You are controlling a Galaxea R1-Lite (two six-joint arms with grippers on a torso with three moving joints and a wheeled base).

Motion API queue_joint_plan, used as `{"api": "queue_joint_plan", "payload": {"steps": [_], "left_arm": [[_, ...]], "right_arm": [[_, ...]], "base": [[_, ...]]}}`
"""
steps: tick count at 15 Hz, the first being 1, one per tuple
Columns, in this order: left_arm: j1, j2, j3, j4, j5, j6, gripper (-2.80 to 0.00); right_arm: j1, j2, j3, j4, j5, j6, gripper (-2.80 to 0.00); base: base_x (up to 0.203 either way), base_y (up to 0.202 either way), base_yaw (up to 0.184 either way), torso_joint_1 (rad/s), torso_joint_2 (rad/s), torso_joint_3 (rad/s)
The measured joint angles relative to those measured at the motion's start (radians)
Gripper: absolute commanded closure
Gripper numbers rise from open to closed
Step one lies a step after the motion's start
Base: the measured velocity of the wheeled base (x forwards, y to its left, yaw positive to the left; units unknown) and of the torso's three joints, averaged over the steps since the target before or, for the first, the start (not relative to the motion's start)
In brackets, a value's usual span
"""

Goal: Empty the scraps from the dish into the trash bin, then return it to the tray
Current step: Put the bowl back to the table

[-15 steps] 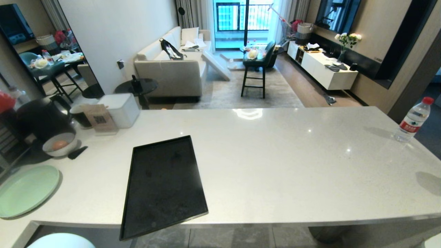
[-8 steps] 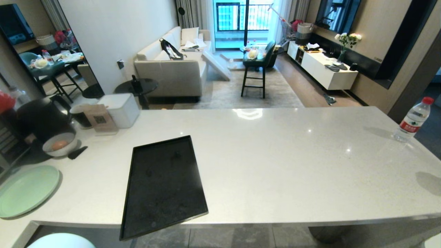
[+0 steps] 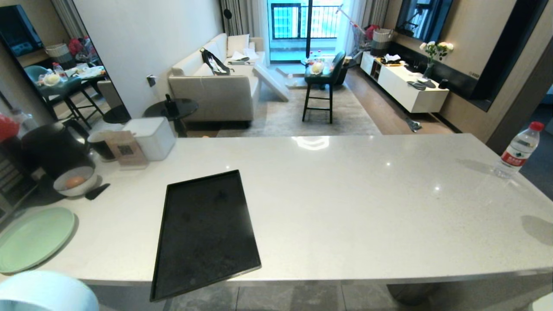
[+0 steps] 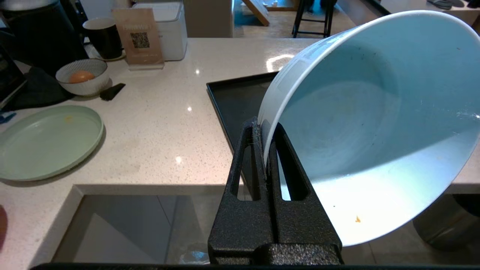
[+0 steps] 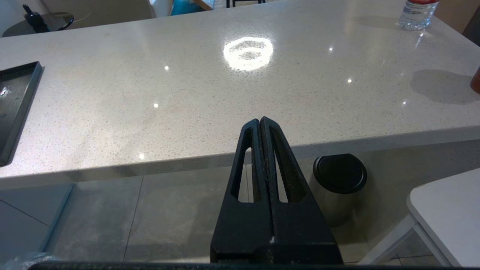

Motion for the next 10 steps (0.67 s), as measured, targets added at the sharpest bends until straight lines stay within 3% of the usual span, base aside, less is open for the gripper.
{"api": "queue_joint_plan", "payload": {"steps": [5,10], "left_arm": [[-0.008,0.360,-0.236,0.015,0.007,-0.001,0.00],[-0.022,0.730,-0.338,0.014,0.007,-0.001,0.00]], "right_arm": [[0.000,0.000,0.000,0.000,0.000,0.000,0.00],[0.000,0.000,0.000,0.000,0.000,0.001,0.00]], "base": [[0.000,0.000,0.000,0.000,0.00,0.000],[0.000,0.000,0.000,0.000,0.00,0.000]]}}
